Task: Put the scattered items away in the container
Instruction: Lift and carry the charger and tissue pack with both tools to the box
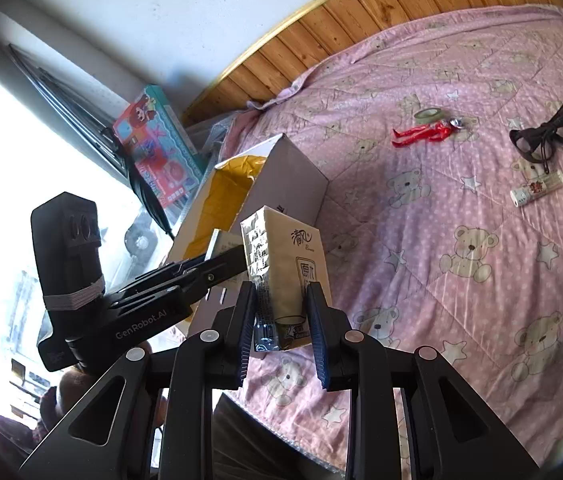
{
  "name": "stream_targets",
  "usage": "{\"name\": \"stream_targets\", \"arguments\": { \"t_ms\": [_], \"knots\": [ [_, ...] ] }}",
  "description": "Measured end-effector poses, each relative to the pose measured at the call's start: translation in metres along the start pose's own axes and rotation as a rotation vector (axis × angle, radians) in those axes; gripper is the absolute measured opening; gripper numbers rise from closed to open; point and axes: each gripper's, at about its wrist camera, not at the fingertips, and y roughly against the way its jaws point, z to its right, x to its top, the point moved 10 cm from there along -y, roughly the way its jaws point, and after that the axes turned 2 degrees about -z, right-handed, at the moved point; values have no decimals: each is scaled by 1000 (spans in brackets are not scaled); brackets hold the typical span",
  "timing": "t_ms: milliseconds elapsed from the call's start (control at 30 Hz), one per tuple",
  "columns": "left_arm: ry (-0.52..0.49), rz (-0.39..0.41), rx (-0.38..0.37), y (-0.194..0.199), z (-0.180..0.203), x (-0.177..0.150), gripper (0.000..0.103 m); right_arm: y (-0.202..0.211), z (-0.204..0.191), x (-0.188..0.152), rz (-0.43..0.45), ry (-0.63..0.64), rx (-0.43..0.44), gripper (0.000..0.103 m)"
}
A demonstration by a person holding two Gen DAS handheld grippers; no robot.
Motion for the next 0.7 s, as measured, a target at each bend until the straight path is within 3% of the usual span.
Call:
{"name": "stream_targets", "arguments": {
  "t_ms": [700],
  "knots": [
    [118,107,15,54,-60,17,22,-31,-81,21,-35,174,60,27]
  ]
}}
